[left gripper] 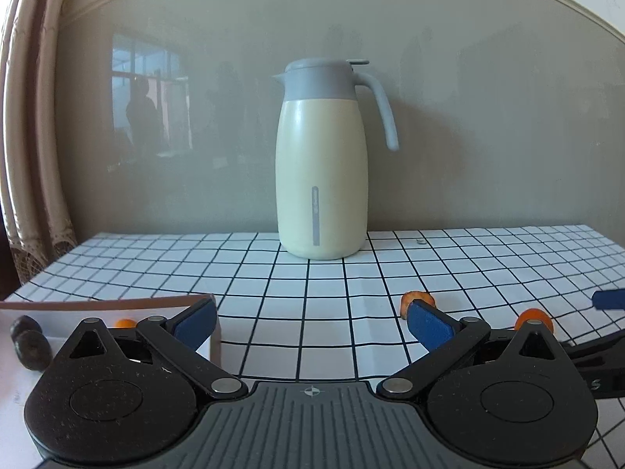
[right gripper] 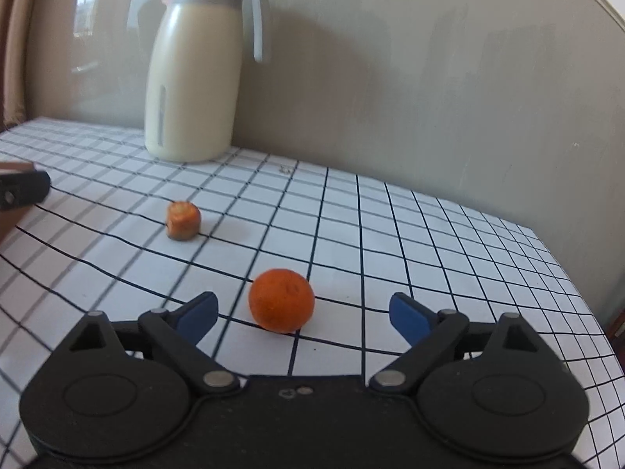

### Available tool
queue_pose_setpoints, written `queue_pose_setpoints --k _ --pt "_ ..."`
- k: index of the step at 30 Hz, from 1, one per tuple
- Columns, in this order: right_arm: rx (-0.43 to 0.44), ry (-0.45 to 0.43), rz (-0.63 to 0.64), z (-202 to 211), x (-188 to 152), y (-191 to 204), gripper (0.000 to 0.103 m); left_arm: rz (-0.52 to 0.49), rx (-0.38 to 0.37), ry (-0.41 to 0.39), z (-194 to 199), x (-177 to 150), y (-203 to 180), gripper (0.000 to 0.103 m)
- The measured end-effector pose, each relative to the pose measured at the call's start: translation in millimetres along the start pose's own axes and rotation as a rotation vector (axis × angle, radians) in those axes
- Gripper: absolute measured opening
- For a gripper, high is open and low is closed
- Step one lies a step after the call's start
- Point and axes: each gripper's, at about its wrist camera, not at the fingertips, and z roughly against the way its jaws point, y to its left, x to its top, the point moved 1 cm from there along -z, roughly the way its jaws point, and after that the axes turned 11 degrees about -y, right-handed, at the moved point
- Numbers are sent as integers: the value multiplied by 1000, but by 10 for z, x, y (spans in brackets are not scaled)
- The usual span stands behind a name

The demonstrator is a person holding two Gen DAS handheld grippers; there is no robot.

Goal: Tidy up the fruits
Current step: 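Move both grippers back toward the carrot chunk and tangerine on the table, then close the left gripper on a carrot chunk while the right gripper closes on the tangerine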

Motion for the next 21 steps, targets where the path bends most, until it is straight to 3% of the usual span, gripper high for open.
queue_pose_setpoints --k 7,17,21 --pt "6 52 -47 -215 -18 -135 65 0 -34 43 -238 -68 -135 103" --pt "-54 71 -118 -282 -108 -552 57 -28 -97 85 -505 -96 -489 103" --pt "-55 75 -137 -253 -163 -675 49 -30 -122 126 -608 -129 -618 83"
